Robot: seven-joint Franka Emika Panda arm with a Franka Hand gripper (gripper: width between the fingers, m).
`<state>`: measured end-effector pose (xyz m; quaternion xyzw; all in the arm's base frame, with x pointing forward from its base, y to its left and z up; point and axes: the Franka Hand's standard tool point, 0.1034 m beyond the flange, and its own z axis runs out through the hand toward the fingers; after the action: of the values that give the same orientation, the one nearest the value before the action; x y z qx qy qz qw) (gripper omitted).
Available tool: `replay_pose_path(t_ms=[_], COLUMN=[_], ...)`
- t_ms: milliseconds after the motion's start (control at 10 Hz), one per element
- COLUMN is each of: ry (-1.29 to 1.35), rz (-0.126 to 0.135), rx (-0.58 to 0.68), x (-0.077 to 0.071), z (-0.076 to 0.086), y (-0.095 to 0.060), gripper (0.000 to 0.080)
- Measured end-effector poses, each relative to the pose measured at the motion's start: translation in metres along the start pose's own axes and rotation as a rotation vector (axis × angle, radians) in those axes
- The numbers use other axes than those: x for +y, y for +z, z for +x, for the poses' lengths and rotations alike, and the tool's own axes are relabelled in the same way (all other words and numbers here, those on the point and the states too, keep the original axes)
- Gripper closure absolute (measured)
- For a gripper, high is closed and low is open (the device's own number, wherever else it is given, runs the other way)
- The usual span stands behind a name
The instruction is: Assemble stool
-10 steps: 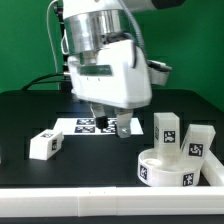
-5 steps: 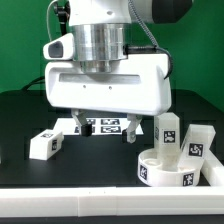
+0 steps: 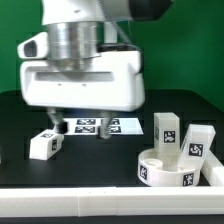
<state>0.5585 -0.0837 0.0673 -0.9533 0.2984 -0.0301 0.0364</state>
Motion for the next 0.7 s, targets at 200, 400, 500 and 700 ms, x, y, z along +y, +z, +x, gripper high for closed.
replay_pose_path(t_ms=[200, 400, 500, 700], ry=[0.021, 0.023, 0.020, -0.007], rz=[-0.016, -0.020, -0.020, -0.023], rx=[-0.001, 0.002, 0.002, 0.001], x=[0.046, 0.058, 0.057, 0.062], z=[0.012, 0.016, 0.015, 0.015], y=[-0.001, 0.000, 0.000, 0.002], gripper=[0.0151, 0.0151, 0.0151, 0.0151])
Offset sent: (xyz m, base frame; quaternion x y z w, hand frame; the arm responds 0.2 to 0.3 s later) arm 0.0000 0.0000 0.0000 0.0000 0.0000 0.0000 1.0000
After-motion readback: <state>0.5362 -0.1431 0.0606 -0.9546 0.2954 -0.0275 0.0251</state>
